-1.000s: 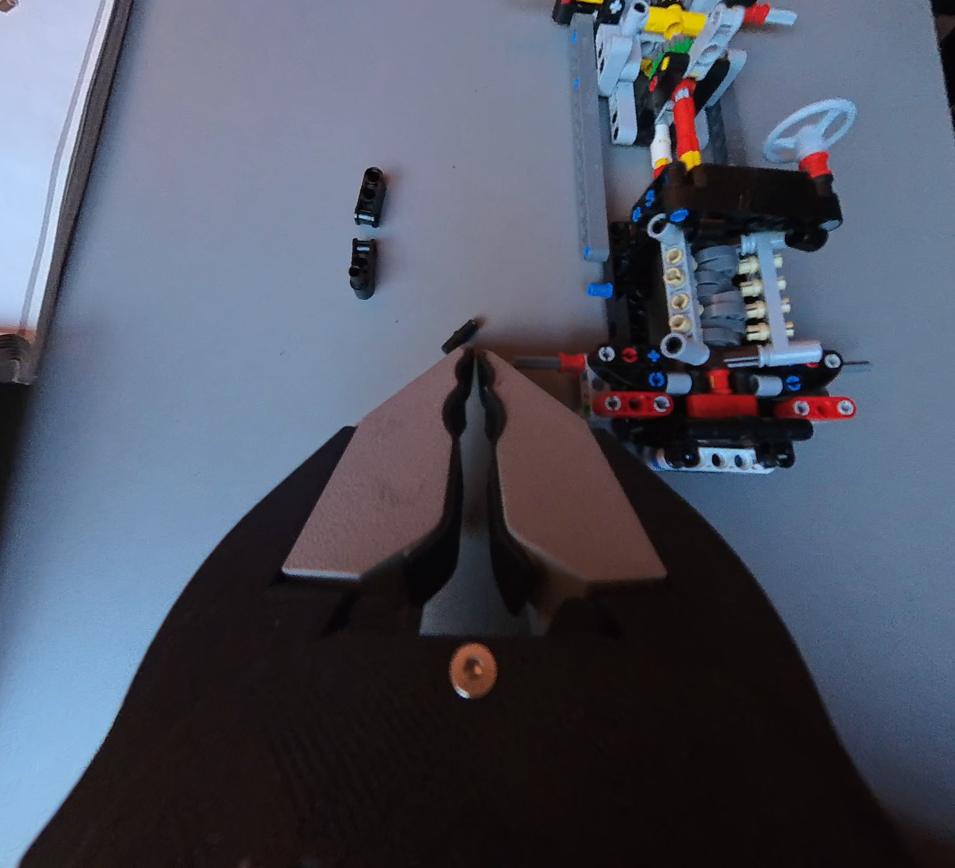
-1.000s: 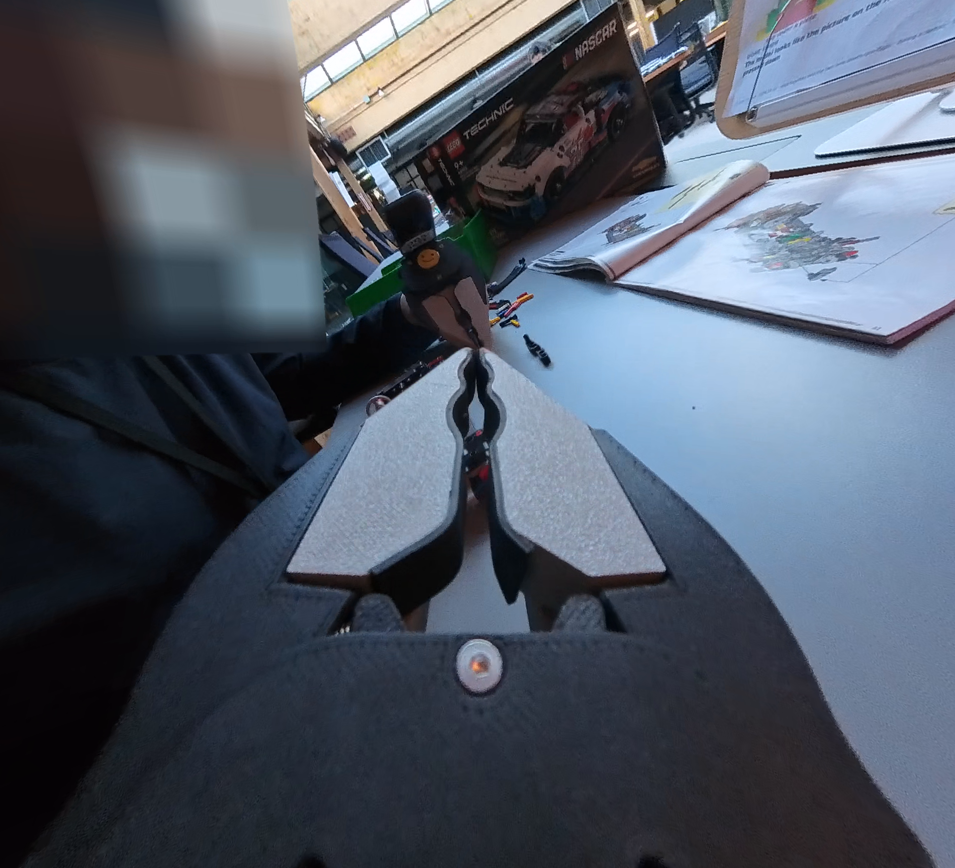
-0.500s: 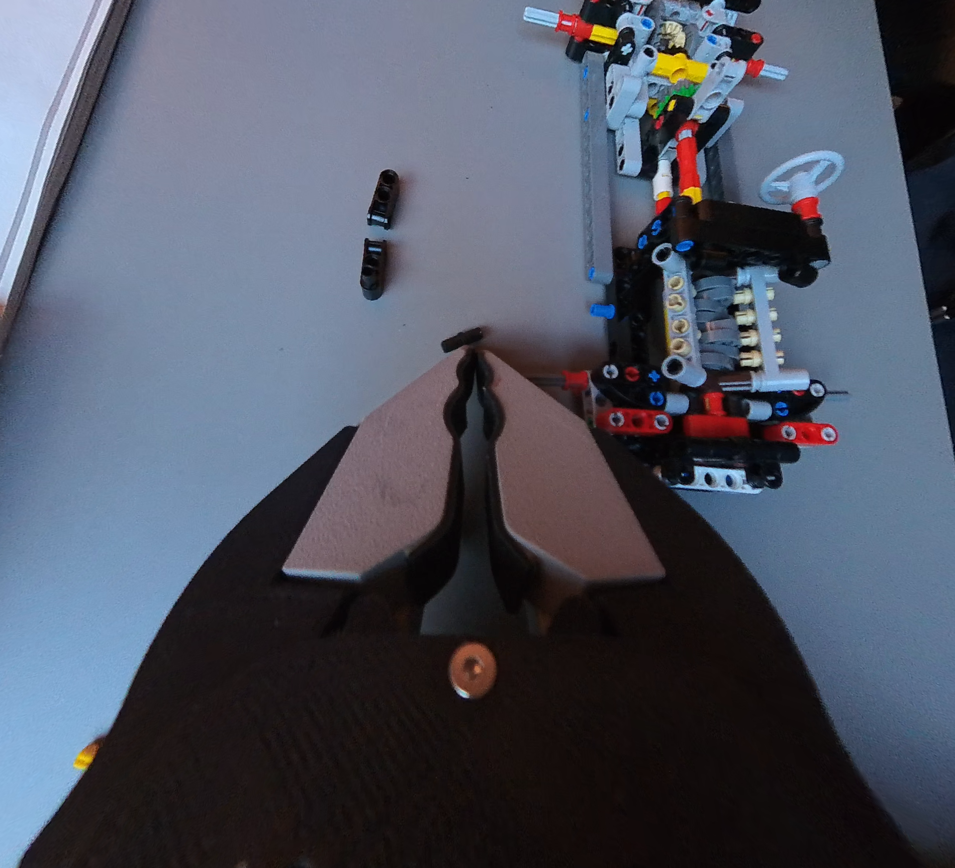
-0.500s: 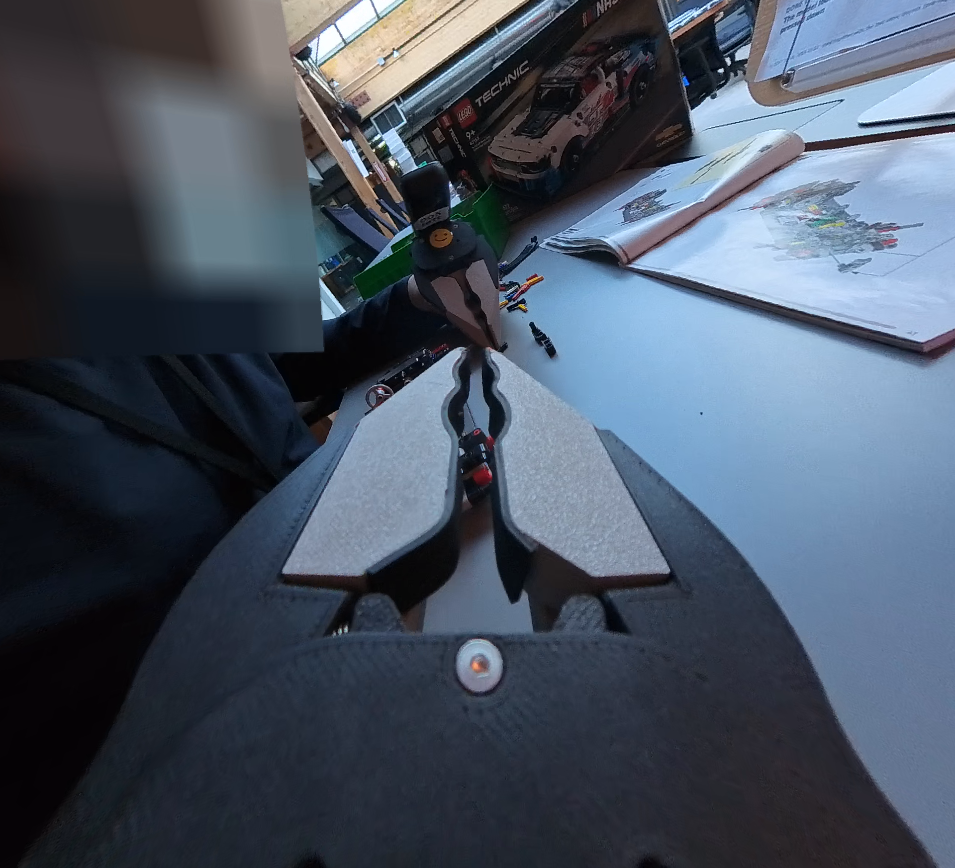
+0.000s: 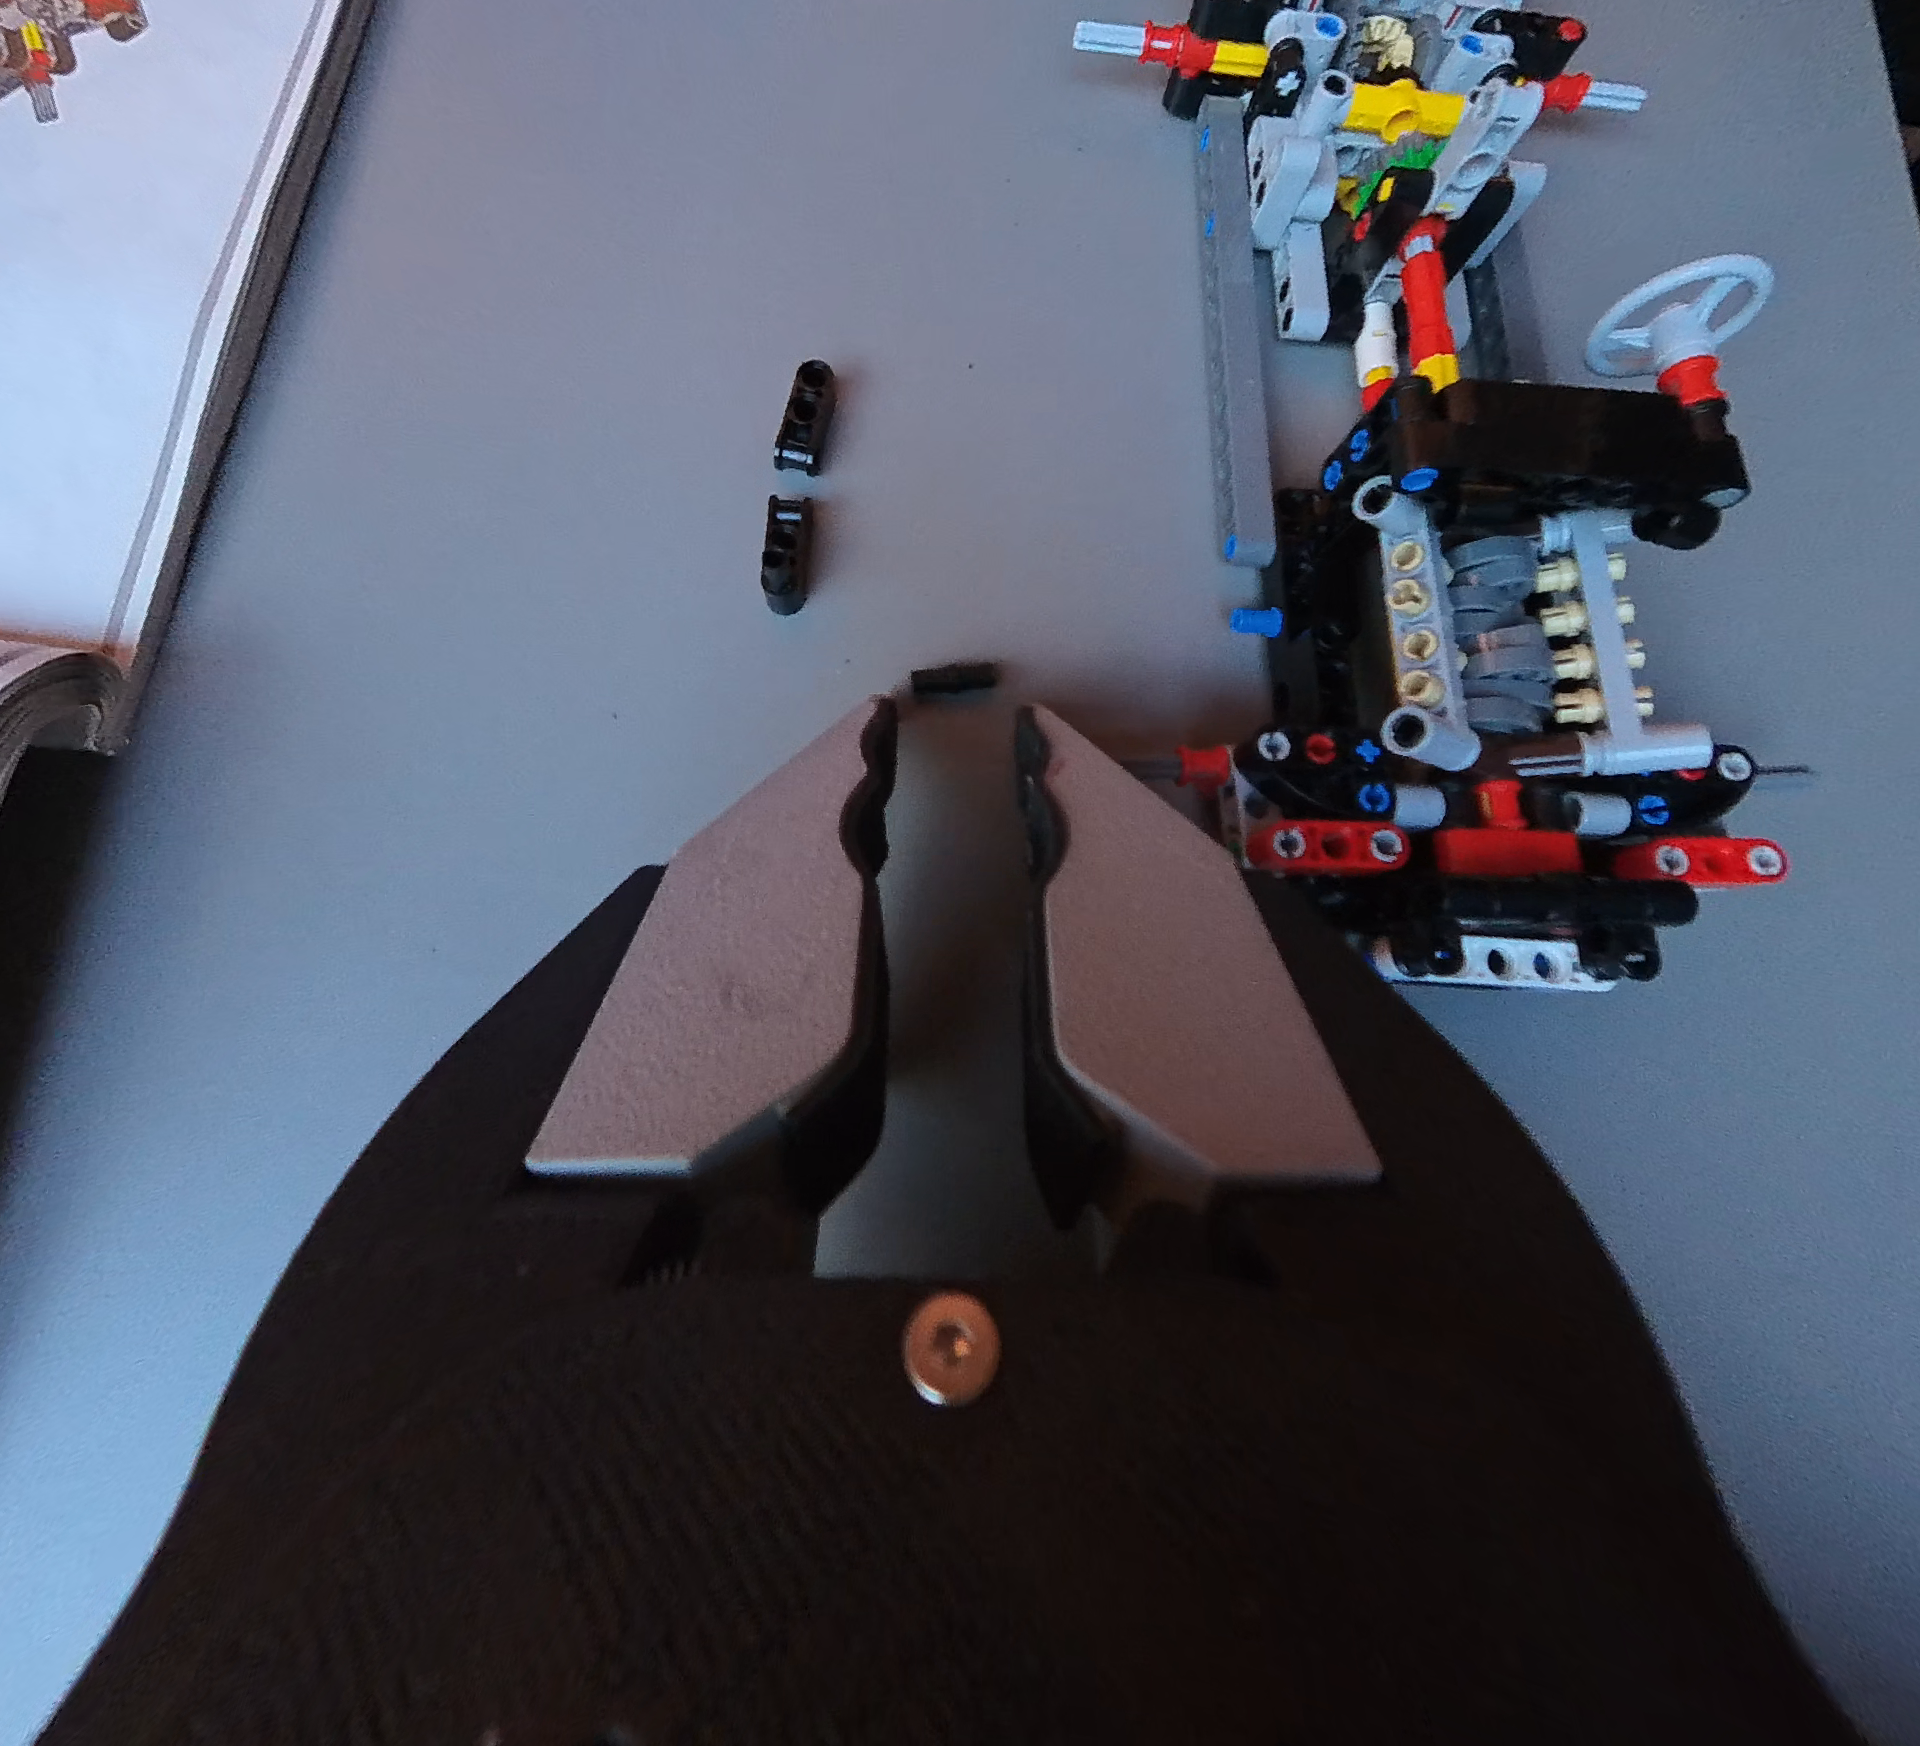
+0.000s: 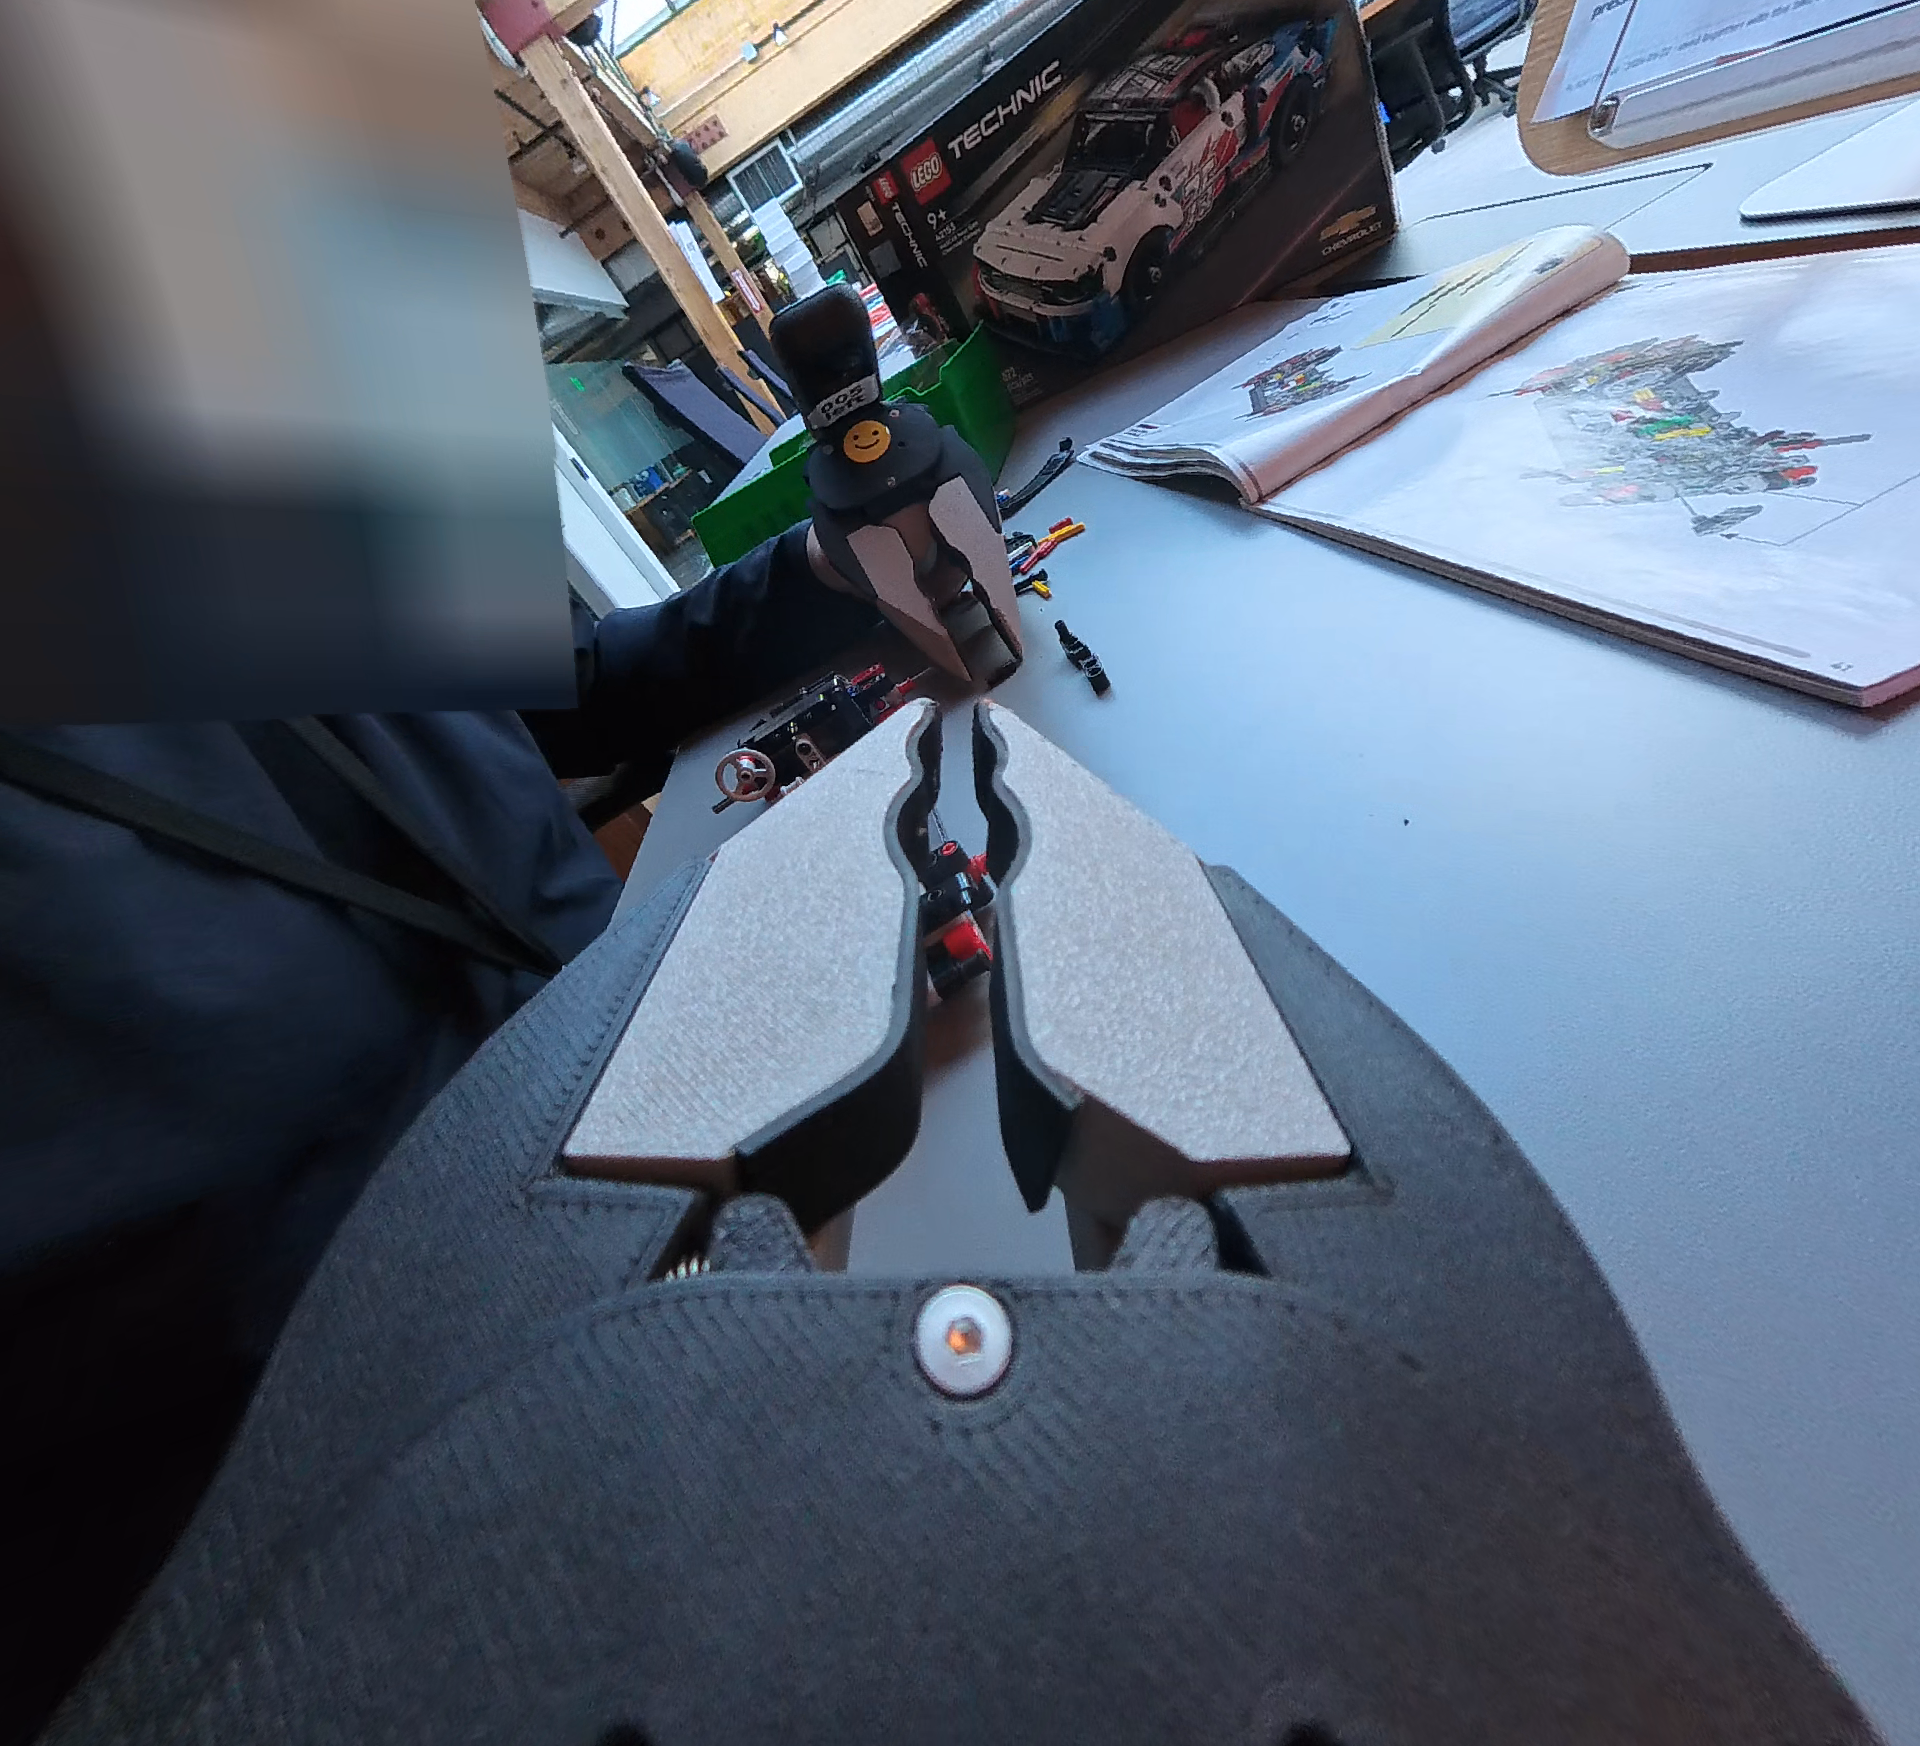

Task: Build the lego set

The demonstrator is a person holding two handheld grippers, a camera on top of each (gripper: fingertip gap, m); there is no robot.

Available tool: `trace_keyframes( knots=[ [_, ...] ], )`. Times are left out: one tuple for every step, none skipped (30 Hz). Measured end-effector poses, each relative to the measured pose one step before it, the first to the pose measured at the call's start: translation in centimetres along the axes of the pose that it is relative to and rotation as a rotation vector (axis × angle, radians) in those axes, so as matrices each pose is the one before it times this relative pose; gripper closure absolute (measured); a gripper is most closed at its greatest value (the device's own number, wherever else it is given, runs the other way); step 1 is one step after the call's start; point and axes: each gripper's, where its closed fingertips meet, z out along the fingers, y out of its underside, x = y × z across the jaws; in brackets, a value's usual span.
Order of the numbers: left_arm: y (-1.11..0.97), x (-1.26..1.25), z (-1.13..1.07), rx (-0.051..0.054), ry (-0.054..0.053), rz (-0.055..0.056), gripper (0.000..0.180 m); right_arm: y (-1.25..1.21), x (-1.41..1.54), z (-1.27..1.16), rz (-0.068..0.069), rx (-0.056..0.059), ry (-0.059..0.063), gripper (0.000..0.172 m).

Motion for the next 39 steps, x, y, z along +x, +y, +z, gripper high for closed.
trace_keyframes(
  knots=[
    [-0.001, 0.031, -0.006, -0.0002, 0.0001, 0.0032, 0.159, -0.022, 0.003, -0.007, 0.001, 0.0018, -0.0003, 0.169],
    [-0.016, 0.039, -0.012, 0.0007, 0.0013, 0.0028, 0.159, -0.034, 0.004, -0.023, 0.0015, 0.0022, -0.0007, 0.169],
    [-0.016, 0.047, -0.039, 0.0023, 0.0016, 0.0042, 0.159, -0.033, 0.005, -0.032, 0.0022, 0.0024, -0.0012, 0.169],
    [-0.015, 0.065, -0.057, 0.0029, 0.0027, 0.0061, 0.159, -0.024, 0.008, -0.024, 0.003, 0.002, -0.0016, 0.169],
    [0.011, 0.084, -0.082, 0.0025, 0.0043, 0.0073, 0.159, -0.022, 0.001, -0.009, 0.0032, 0.0013, -0.0016, 0.169],
    [0.052, 0.098, -0.104, 0.0019, 0.0047, 0.0096, 0.158, -0.015, 0.01, -0.012, 0.0024, 0.0008, -0.0013, 0.169],
    [0.044, 0.09, -0.141, 0.0038, 0.0051, 0.012, 0.158, -0.003, -0.005, -0.007, 0.0013, 0.0004, -0.0007, 0.168],
    [-0.037, 0.085, -0.174, 0.0092, 0.0044, 0.0112, 0.158, 0.01, 0.006, 0.008, 0.0004, -0.0004, -0.0004, 0.168],
    [-0.127, 0.094, -0.182, 0.0139, 0.0052, 0.0088, 0.158, 0.007, -0.009, 0.003, -0.0002, -0.0011, -0.0004, 0.168],
    [-0.15, 0.063, -0.17, 0.0142, 0.0051, 0.0052, 0.157, 0.016, -0.015, 0.02, -0.0003, -0.0013, -0.0002, 0.168],
    [-0.136, 0.057, -0.126, 0.0121, 0.0045, 0.003, 0.157, 0.022, -0.008, 0.018, -0.0009, -0.0017, 0.0001, 0.168],
    [-0.099, 0.039, -0.068, 0.0079, 0.0033, 0.0028, 0.157, 0.034, -0.011, 0.023, -0.0013, -0.0022, 0.0003, 0.168],
    [-0.056, 0.0, 0.002, 0.002, 0.0003, 0.0038, 0.158, 0.03, -0.006, 0.032, -0.0006, -0.0026, -0.0002, 0.168],
    [-0.004, 0.009, 0.078, -0.0037, 0.001, 0.0067, 0.158, 0.032, -0.004, 0.023, 0.0007, -0.0025, -0.0004, 0.168],
    [0.029, 0.01, 0.143, -0.0076, -0.0005, 0.0102, 0.157, 0.003, 0.016, 0.007, 0.0015, -0.0006, -0.0003, 0.168],
    [0.065, -0.055, 0.153, -0.0118, -0.006, 0.016, 0.157, -0.032, 0.017, -0.02, 0.0021, 0.0027, 0.0002, 0.168],
    [0.069, -0.146, 0.146, -0.0144, -0.0128, 0.0214, 0.157, -0.069, 0.037, -0.053, 0.0028, 0.005, 0.0003, 0.168],
    [0.102, -0.14, 0.086, -0.0188, -0.0132, 0.0255, 0.157, -0.073, 0.025, -0.06, 0.0024, 0.0056, -0.0002, 0.168],
    [0.035, -0.142, 0.035, -0.018, -0.012, 0.0233, 0.157, -0.06, 0.005, -0.046, 0.0016, 0.0048, -0.0004, 0.168],
    [-0.125, -0.078, -0.025, -0.0097, -0.0053, 0.0202, 0.157, -0.041, 0.003, -0.029, 0.0009, 0.0029, -0.0004, 0.168],
    [-0.288, 0.008, -0.079, 0.0007, 0.0025, 0.0183, 0.158, -0.01, 0.005, -0.013, 0.0006, 0.0009, -0.0003, 0.168],
    [-0.326, 0.046, -0.102, 0.0038, 0.0089, 0.0186, 0.158, -0.005, 0.002, 0.001, 0.0004, 0.0, -0.0003, 0.168],
    [-0.196, -0.071, -0.097, -0.0024, 0.0047, 0.0184, 0.158, 0.008, -0.001, 0.0, 0.0004, 0.0, -0.0002, 0.168],
    [-0.031, -0.192, -0.107, -0.0106, 0.0019, 0.0162, 0.159, -0.013, -0.007, -0.006, 0.0007, 0.0005, -0.0008, 0.168],
    [0.042, -0.198, -0.092, -0.0132, 0.005, 0.0107, 0.159, -0.016, -0.002, -0.019, 0.0012, 0.0015, -0.0016, 0.168],
    [0.09, -0.117, -0.088, -0.017, 0.0117, 0.0138, 0.159, -0.032, -0.01, -0.03, 0.0012, 0.0029, -0.0016, 0.168],
    [0.101, -0.213, -0.078, -0.0188, 0.0056, 0.0151, 0.16, -0.052, 0.005, -0.043, 0.0017, 0.0038, -0.0009, 0.168],
    [0.024, -0.133, -0.057, -0.0147, 0.008, 0.0177, 0.16, -0.06, 0.009, -0.049, 0.0028, 0.0042, -0.0017, 0.168],
    [-0.051, -0.079, -0.03, -0.0106, 0.0071, 0.0205, 0.161, -0.063, 0.016, -0.055, 0.0032, 0.0049, -0.0014, 0.167],
    [-0.095, -0.099, 0.019, -0.009, 0.0029, 0.0184, 0.162, -0.068, 0.017, -0.053, 0.0032, 0.0052, -0.0013, 0.168],
    [-0.108, -0.059, 0.056, -0.0075, 0.0029, 0.0155, 0.163, -0.063, 0.019, -0.056, 0.004, 0.0047, -0.0024, 0.168],
    [-0.124, 0.034, 0.109, -0.0033, 0.0052, 0.0107, 0.164, -0.06, 0.013, -0.039, 0.0046, 0.0042, -0.003, 0.167],
    [0.007, 0.237, 0.157, -0.0079, 0.0129, 0.0106, 0.165, -0.04, 0.01, -0.037, 0.0038, 0.0032, -0.003, 0.167],
    [0.19, 0.183, 0.167, -0.0182, 0.0074, 0.0156, 0.165, -0.021, -0.011, -0.019, 0.0028, 0.0016, -0.003, 0.167],
    [0.181, 0.011, 0.175, -0.0173, -0.0042, 0.017, 0.167, -0.006, 0.002, 0.003, 0.0026, 0.0003, -0.0027, 0.166],
    [0.062, 0.017, 0.171, -0.0088, -0.0027, 0.0163, 0.167, 0.0, 0.001, -0.002, 0.0023, -0.0004, -0.0019, 0.166],
    [-0.067, 0.093, 0.171, -0.002, 0.0063, 0.0118, 0.168, -0.004, -0.001, 0.018, 0.0017, -0.0005, -0.002, 0.166],
    [-0.139, 0.072, 0.184, 0.0014, 0.0099, 0.0073, 0.168, 0.006, -0.001, 0.008, 0.0013, -0.0003, -0.002, 0.165],
    [-0.133, 0.006, 0.197, 0.0005, 0.0091, 0.0058, 0.168, -0.007, 0.002, 0.0, 0.0013, -0.0001, -0.0014, 0.165]
  ],
)
